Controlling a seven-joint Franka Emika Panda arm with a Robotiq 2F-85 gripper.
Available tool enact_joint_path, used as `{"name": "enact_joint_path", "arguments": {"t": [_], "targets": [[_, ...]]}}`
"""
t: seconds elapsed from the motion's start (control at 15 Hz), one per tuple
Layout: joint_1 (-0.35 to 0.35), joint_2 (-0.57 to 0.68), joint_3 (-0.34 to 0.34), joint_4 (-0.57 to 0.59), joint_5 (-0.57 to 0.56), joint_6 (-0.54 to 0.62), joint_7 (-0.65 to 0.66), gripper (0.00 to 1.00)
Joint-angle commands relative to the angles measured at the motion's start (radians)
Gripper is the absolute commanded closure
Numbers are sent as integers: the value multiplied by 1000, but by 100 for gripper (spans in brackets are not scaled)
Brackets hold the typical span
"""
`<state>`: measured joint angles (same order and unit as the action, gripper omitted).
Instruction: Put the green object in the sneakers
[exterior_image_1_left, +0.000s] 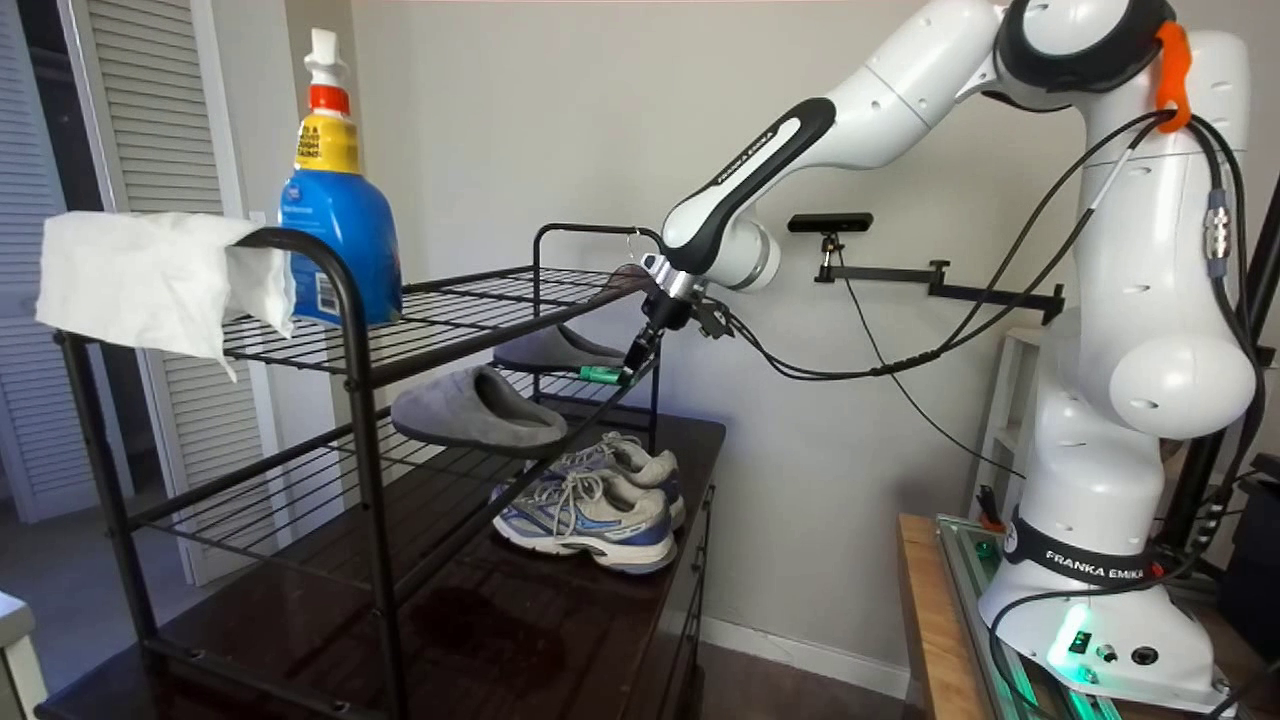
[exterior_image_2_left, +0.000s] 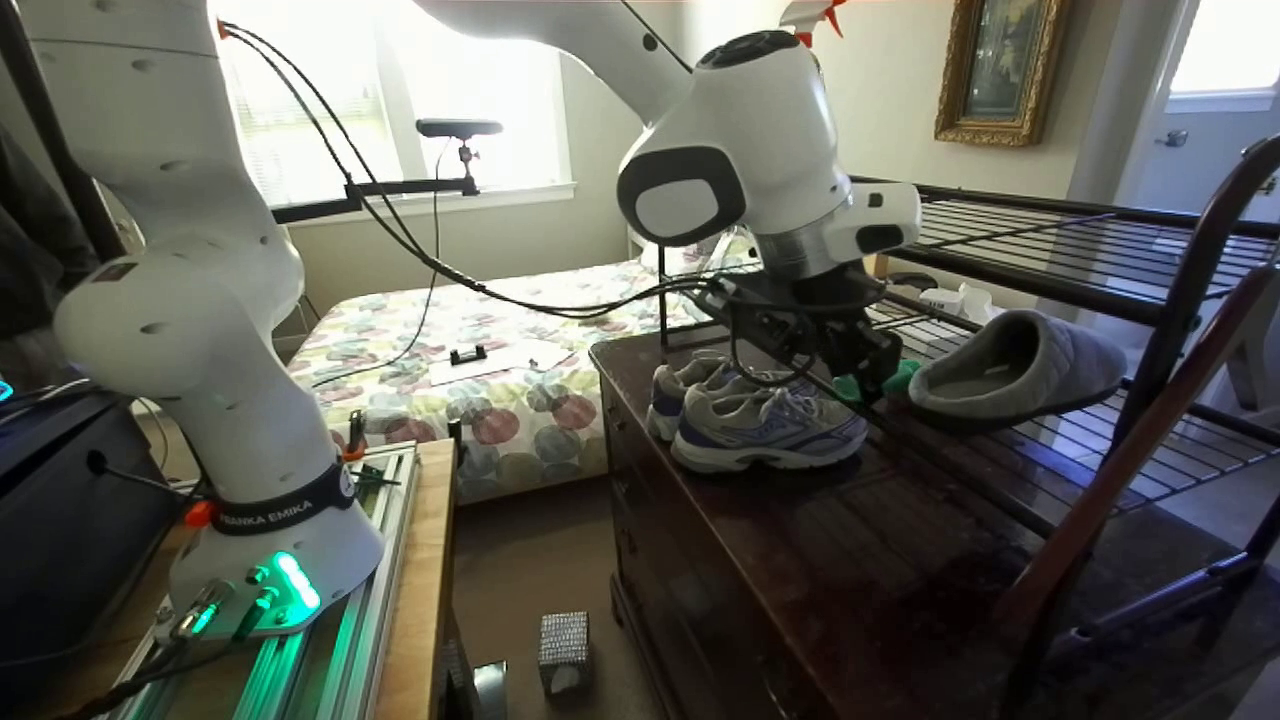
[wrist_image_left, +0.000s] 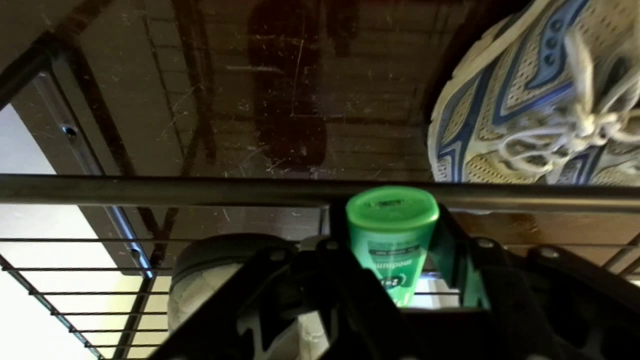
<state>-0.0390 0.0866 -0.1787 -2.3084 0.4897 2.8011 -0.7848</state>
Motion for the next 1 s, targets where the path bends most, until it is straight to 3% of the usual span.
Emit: {"name": "enact_joint_path", "arguments": {"t": [0.0,0.2,0.53,0.73,0.93], "targets": [[-20,-188,-13,-161,-42,-106,-182,82],[-28,-305,-36,-252,-51,-187,-348,82],[-5,-386,-49,-293,-146,-357,-482,82],[4,-375,-2,-289,-244,-385,-458,82],[3,-340,72,-296,-361,-261,-329,82]]}}
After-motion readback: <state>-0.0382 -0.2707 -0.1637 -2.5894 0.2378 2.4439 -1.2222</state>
